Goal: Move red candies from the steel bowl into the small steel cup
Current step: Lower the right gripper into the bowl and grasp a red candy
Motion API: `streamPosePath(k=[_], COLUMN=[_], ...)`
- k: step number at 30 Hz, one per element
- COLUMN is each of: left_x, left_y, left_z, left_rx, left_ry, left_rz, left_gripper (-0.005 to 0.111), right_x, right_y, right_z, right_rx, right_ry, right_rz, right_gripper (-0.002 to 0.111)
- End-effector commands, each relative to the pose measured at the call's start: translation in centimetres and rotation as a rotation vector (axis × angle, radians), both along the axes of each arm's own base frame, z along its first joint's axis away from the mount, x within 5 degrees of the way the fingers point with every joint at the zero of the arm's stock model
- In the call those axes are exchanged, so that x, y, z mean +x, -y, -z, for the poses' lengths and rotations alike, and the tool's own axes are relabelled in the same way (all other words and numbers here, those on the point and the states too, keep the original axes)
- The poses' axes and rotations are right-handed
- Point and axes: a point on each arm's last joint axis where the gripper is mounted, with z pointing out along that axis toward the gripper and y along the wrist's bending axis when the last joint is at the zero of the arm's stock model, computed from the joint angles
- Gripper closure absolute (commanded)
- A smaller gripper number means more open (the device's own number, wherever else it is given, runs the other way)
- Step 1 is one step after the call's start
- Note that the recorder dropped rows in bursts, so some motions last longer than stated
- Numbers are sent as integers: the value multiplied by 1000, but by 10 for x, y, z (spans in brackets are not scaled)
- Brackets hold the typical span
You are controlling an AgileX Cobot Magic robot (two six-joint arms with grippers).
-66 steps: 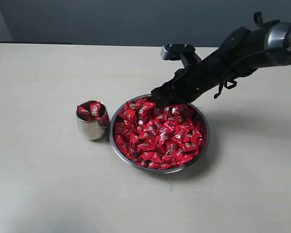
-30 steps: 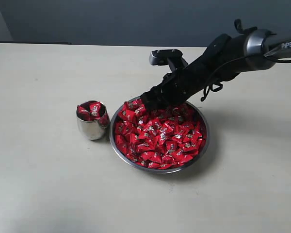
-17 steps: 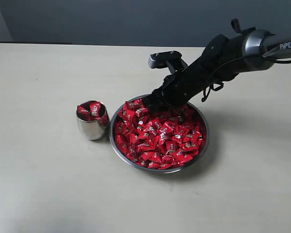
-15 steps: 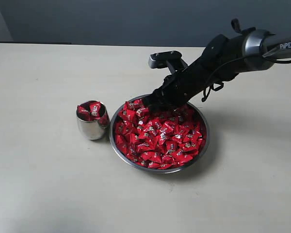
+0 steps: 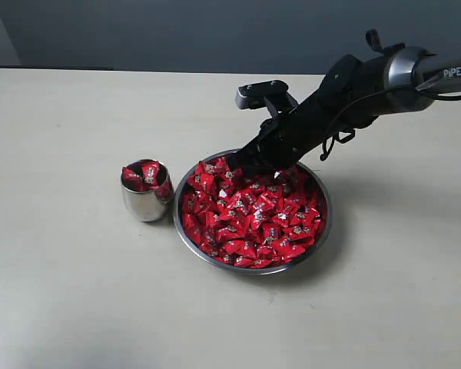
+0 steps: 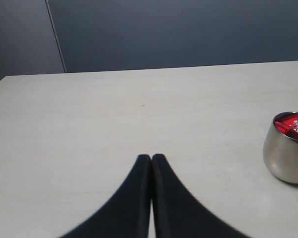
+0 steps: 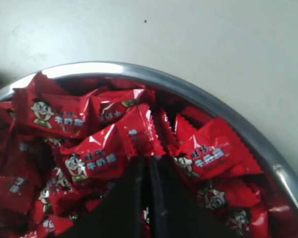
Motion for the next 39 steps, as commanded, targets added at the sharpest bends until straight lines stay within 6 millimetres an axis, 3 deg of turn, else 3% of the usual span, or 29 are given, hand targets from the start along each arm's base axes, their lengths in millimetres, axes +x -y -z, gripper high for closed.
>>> streamPosePath(k=[1,33,39], left_x=[0,0,0], left_y=[0,0,0], left_z=[1,1,1], left_rx=[-3,-3,-3], left_ry=[3,3,3], left_rz=[-1,-1,-1], left_gripper=[106,106,106], right_x=[1,-4,-3], right_y=[0,2,2], right_z=[-4,-6,-6], right_rx=[-2,-27,-27], right_ry=[8,-9,-5], right_rz=[-2,-58,-54], right_gripper=[109,108,77])
